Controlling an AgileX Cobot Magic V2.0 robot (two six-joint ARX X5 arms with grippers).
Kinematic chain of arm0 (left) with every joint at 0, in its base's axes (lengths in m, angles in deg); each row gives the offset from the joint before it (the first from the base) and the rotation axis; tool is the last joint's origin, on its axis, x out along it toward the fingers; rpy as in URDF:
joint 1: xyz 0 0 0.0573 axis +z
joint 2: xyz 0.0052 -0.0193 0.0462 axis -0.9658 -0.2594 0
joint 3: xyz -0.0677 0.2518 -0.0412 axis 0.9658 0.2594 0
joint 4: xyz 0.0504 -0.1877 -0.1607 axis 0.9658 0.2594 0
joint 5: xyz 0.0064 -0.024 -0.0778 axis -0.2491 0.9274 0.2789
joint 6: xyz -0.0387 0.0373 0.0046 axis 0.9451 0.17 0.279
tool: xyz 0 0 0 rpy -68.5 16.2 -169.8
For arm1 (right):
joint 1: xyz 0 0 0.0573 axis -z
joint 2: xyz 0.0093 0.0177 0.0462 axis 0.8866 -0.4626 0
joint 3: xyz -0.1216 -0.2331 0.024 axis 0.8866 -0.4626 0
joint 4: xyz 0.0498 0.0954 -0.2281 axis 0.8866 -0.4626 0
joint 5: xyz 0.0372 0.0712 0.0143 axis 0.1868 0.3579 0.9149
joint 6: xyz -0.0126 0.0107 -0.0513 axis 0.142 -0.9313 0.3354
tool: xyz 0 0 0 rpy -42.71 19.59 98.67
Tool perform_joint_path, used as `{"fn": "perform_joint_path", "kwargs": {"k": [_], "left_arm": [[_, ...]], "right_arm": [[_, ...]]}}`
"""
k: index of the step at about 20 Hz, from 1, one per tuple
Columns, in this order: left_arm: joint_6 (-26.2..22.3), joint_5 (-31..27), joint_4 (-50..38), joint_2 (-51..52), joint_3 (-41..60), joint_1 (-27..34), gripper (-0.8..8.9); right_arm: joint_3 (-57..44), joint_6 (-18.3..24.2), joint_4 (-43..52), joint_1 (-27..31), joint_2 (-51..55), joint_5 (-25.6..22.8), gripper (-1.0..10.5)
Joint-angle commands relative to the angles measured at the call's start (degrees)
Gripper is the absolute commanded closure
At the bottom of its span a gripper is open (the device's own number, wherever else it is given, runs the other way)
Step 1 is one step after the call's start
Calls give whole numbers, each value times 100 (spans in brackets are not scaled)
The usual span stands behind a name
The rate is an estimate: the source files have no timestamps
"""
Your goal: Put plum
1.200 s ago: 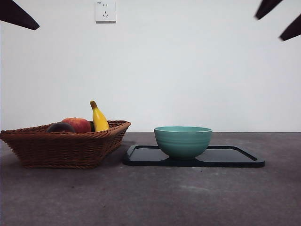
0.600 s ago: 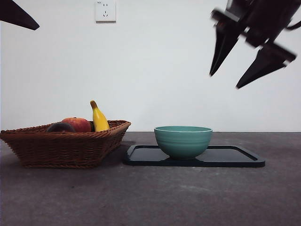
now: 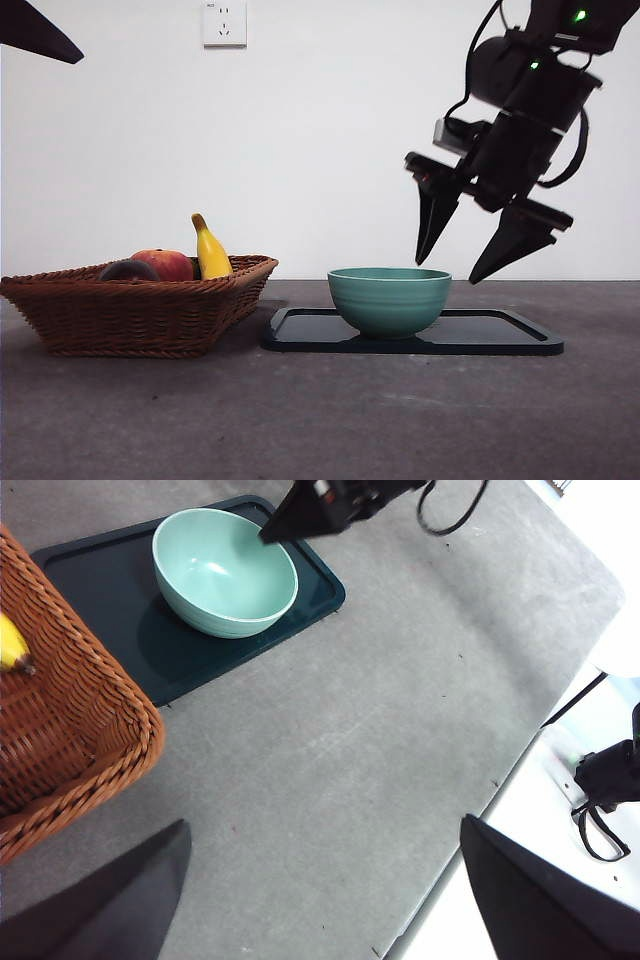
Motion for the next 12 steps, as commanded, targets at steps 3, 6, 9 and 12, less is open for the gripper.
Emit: {"fn": "perform_joint_path", "kwargs": {"k": [3,6,9,12], "left_arm": [[-129,11,-39,-39,-107,-20,386],[-131,11,-24,-39,-107,-20,386],[-133,11,-15,-39,-107,-20,386],[-133,11,4,-39,-107,-20,386]], "right_arm": [[122,96,175,-184,-317,-205,693],[122,214,208,-251,-387,-498,793],[122,238,332,-275,-387,-597,905],[122,238,391,-275,-387,-597,934]]}}
